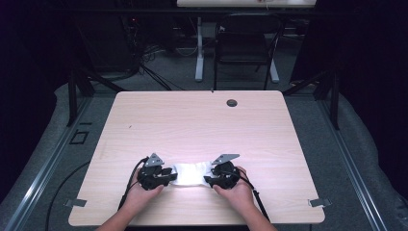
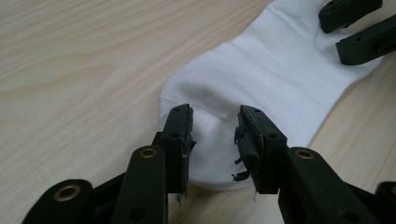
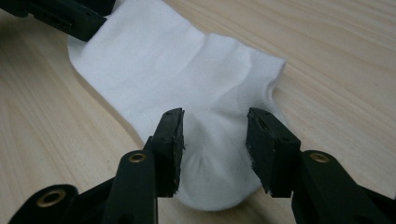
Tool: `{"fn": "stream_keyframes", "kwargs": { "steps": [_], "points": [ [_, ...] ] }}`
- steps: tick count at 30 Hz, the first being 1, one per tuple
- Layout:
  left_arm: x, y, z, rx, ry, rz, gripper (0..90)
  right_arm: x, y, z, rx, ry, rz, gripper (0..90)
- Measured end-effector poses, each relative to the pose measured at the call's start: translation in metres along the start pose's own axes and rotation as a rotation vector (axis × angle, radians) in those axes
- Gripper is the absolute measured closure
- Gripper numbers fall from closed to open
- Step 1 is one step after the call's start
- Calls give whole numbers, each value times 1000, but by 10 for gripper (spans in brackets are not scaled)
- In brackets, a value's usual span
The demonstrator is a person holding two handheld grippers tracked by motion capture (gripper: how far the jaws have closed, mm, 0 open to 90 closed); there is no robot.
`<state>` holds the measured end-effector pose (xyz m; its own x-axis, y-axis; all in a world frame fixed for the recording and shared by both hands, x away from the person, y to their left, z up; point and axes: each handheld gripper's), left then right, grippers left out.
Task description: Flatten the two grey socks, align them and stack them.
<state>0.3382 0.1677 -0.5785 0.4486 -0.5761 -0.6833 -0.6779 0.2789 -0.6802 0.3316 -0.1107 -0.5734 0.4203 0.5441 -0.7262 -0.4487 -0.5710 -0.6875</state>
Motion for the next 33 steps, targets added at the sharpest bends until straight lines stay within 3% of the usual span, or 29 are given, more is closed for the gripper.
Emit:
{"fn": "stream_keyframes", "kwargs": {
  "steps": [2, 8, 15, 33],
  "points": [
    [2, -3, 1, 9, -6, 2, 645, 1, -1, -3, 7, -1, -1, 565],
    [6, -5, 5, -26, -1, -23, 645, 5, -6, -9, -14, 27, 13, 562],
    [6, -5, 6, -26, -4, -29, 644, 8, -7, -12, -4, 35, -5, 549],
    [6, -6, 5, -28, -15, -35, 596, 8, -7, -10, -3, 45, -8, 525]
  ]
}}
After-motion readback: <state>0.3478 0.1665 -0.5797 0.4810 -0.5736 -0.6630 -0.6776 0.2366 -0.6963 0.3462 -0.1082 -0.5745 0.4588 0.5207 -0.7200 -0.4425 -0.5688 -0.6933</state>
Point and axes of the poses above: each handheld gripper's, and its own axes: x roughly forward along the jaws, y roughly out of its underside, z roughly to its left, and after that the axes turned 11 degrees about -x, right-handed
